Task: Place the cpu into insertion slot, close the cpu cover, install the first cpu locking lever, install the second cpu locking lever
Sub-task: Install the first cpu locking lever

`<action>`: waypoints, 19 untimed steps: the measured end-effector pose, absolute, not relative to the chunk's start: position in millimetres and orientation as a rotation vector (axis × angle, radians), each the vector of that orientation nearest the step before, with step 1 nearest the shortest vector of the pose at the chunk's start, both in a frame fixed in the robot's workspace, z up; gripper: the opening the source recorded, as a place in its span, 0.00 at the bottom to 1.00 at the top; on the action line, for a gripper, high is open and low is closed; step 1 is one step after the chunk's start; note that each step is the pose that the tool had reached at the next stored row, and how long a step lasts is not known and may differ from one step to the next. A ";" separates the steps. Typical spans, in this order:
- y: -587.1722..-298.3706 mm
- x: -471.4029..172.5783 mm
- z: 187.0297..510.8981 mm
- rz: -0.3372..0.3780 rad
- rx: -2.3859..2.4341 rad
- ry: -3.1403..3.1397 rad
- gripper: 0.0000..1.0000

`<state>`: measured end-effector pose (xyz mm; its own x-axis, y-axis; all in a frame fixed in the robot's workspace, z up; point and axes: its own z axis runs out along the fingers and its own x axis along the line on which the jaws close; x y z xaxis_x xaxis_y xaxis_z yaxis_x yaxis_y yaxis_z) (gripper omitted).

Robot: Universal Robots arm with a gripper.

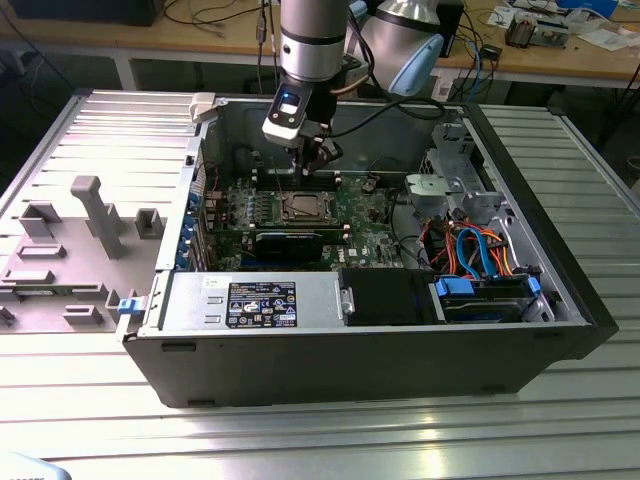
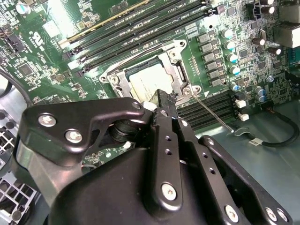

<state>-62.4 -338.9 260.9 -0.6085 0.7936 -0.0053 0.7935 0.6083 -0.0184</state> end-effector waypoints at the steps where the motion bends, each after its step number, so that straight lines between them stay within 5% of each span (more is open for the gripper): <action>1: -338.9 -62.4 261.0 0.030 -1.387 -2.815 0.11; 19: -338.9 -62.4 263.3 0.031 -1.347 -2.835 0.11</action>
<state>-62.4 -338.9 263.3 -0.6318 0.7751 -0.0058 0.7751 0.6316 -0.0188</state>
